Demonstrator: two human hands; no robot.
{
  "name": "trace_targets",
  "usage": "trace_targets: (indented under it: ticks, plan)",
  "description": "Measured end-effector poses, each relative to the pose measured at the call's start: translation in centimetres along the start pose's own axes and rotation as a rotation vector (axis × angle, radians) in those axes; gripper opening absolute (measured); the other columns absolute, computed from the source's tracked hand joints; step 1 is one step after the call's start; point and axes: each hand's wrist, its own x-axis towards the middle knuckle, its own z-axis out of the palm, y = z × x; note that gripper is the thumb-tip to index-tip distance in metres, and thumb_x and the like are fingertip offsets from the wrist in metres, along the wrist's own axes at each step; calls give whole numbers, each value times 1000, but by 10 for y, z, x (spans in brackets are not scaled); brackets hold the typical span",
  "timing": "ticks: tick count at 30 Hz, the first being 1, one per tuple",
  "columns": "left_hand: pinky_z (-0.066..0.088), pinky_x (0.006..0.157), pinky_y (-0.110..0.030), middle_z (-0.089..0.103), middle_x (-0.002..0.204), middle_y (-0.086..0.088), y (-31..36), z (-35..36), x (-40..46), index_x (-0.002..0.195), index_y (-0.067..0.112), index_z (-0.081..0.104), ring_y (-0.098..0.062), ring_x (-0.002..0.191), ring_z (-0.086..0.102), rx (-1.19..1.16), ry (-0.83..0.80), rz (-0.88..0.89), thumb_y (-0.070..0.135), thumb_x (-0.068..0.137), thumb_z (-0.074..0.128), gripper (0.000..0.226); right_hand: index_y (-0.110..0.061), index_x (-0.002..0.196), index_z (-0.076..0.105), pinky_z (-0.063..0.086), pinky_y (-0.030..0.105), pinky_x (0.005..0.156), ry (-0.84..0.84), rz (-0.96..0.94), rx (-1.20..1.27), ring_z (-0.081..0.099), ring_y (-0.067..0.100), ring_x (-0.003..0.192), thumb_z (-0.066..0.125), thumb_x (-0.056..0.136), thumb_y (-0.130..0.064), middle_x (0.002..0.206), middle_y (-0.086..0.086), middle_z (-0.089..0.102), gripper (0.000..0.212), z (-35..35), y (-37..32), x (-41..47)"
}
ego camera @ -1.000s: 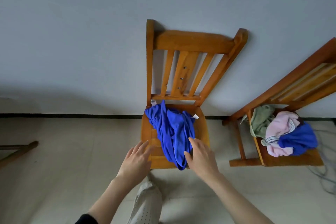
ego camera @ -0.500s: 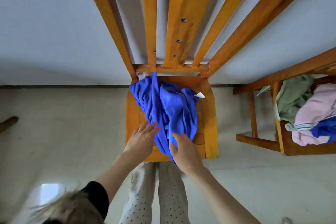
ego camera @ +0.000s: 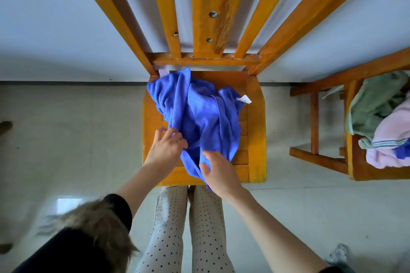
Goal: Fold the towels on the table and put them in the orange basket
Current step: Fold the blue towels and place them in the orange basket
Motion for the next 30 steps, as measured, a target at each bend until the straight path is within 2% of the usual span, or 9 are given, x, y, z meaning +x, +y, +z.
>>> trace_targets:
  ticks: [4,8,11,15,17,19,23,26,30]
  plan:
    - [34,88,-38,67,76,-3,5,-13,-21,73,11,69,-25,90,67,-248,171,-32,0,65,76,15,-20,134,45,38,38,99,-37,-41,-30,48,20,119,48,94,-38,129,2,53,44,3,-9,-2]
    - [45,73,-35,66,81,-7,12,-48,-30,75,5,66,-21,98,57,-501,195,-109,-4,69,69,12,-16,104,57,42,34,87,7,-60,-83,57,19,95,46,95,-38,99,0,62,26,3,-23,-9]
    - [37,75,-26,63,77,-5,11,-79,-34,77,4,64,-18,83,55,-583,231,-140,-2,70,66,9,-14,101,60,47,36,81,58,-39,-33,61,20,84,47,95,-33,93,2,66,24,-6,-28,-21]
    - [34,76,-22,57,70,6,3,-126,-47,77,5,62,-13,66,52,-618,309,-151,0,72,61,7,-12,109,62,52,27,77,192,-4,31,63,14,86,49,95,-29,101,0,67,25,-32,-32,-47]
    - [33,74,-20,53,71,11,0,-149,-55,77,5,61,-8,67,47,-621,337,-143,1,73,61,6,-12,107,63,48,20,69,257,14,36,61,11,82,49,96,-29,98,0,66,24,-46,-34,-62]
    - [31,71,-17,54,71,10,-2,-170,-63,77,6,61,-8,69,45,-608,347,-134,0,74,61,6,-13,101,63,38,12,59,305,30,38,57,8,74,48,96,-30,89,-2,65,23,-59,-38,-78]
    - [34,69,-19,63,81,-4,-6,-198,-79,86,5,67,-24,71,57,-582,254,-118,-4,79,65,12,-10,89,63,33,16,54,407,-17,27,56,17,69,50,95,-28,77,1,62,23,-81,-54,-108]
    - [44,68,-26,65,88,-3,-10,-216,-92,93,10,70,-22,76,59,-570,185,-92,7,84,64,10,-10,89,66,28,17,54,506,-95,13,54,17,67,53,93,-24,77,2,65,19,-98,-69,-126]
    - [42,71,-24,64,90,4,-14,-237,-110,95,21,69,-18,81,58,-560,155,-102,18,87,63,10,-5,92,70,46,34,67,612,-205,-17,63,29,77,60,89,-17,86,10,70,16,-121,-86,-143]
